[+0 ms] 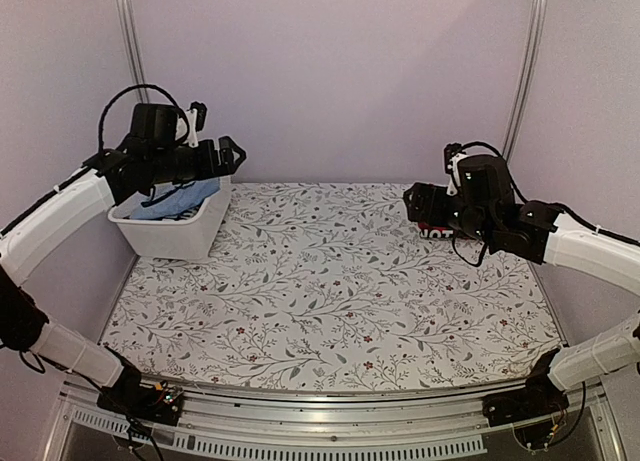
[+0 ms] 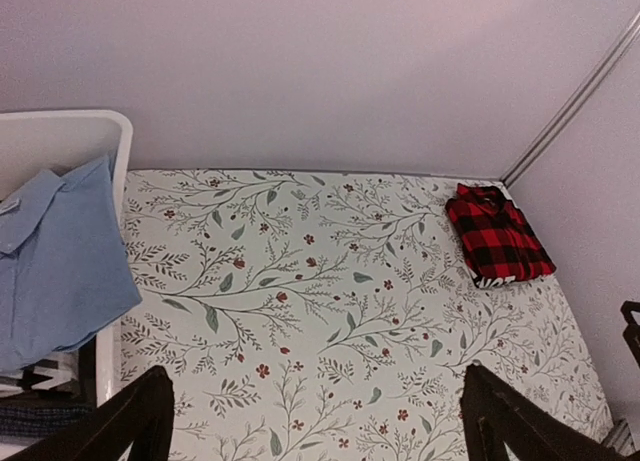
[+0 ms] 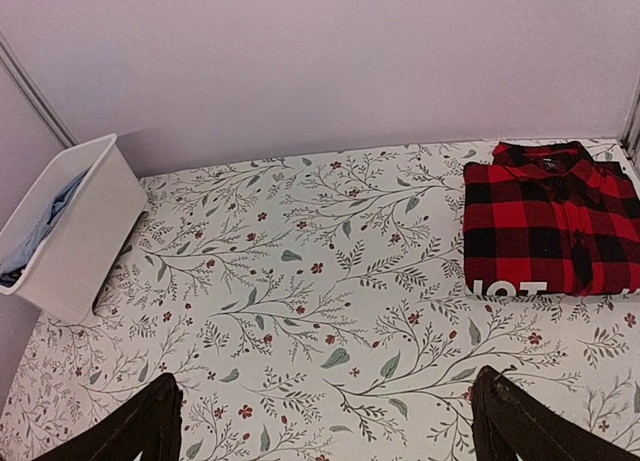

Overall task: Fold and stack the long sleeve shirts
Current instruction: Pick up the square-folded shirt from the bin.

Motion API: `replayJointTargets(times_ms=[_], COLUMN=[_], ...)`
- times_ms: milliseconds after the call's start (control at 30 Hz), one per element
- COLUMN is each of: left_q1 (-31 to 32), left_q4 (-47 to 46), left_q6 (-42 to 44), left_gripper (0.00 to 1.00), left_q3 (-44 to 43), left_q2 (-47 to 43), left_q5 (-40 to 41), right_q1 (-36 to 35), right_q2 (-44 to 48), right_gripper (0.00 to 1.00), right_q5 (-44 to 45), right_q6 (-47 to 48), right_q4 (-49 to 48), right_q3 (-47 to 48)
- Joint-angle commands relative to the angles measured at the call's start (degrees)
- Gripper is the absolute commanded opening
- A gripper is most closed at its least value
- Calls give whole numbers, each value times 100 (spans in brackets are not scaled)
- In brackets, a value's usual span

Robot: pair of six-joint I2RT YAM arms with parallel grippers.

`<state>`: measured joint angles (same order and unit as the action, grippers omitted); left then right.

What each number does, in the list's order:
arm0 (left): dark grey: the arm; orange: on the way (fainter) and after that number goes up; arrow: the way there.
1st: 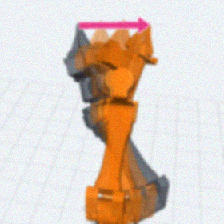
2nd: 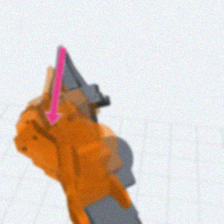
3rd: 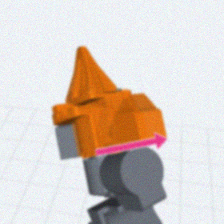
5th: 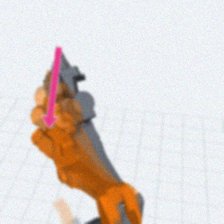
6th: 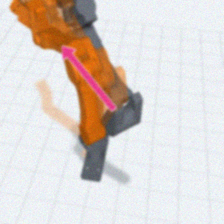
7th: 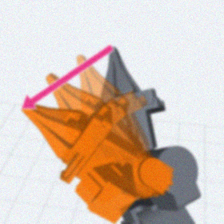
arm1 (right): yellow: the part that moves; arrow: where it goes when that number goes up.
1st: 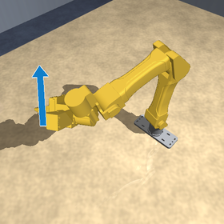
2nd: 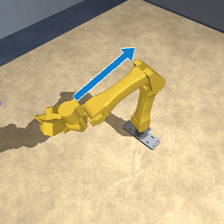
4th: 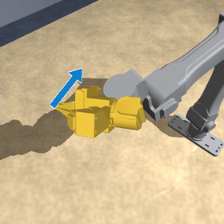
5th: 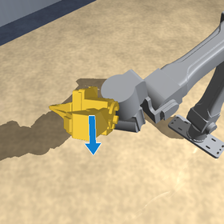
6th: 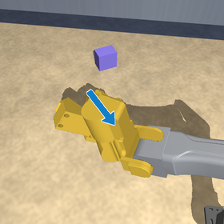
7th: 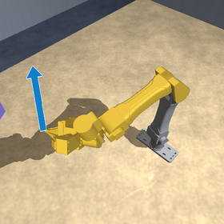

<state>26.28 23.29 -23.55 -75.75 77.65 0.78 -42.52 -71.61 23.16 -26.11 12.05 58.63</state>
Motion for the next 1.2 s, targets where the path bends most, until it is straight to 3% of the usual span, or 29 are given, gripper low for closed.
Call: replayJointTargets(times_ms=[0,267,467,733,933,1167], left_q1=[-686,-2196,-2844,-3060,-3061,-3003], left_q4=[544,980,1191,1171,1048,871], left_q6=[90,104,-52,-38,-33,-66], left_gripper=[100,100,96,86,70,70], left_q3=[-600,-1607,-1957,-1861,-1658,-1250], left_q2=[320,1421,2455,3063,3220,3300], left_q5=[103,226,78,103,54,69], right_q1=[-60,-75,-81,-81,-81,-90], right_q2=[-58,-269,-465,-623,-652,-639], right_gripper=[99,99,99,99,99,99], right_q5=[-183,-581,-869,-1137,-1223,-1319], right_q6=[52,138,107,29,-46,-165], right_q4=[134,223,293,305,276,209], right_q3=[194,312,380,349,354,273])
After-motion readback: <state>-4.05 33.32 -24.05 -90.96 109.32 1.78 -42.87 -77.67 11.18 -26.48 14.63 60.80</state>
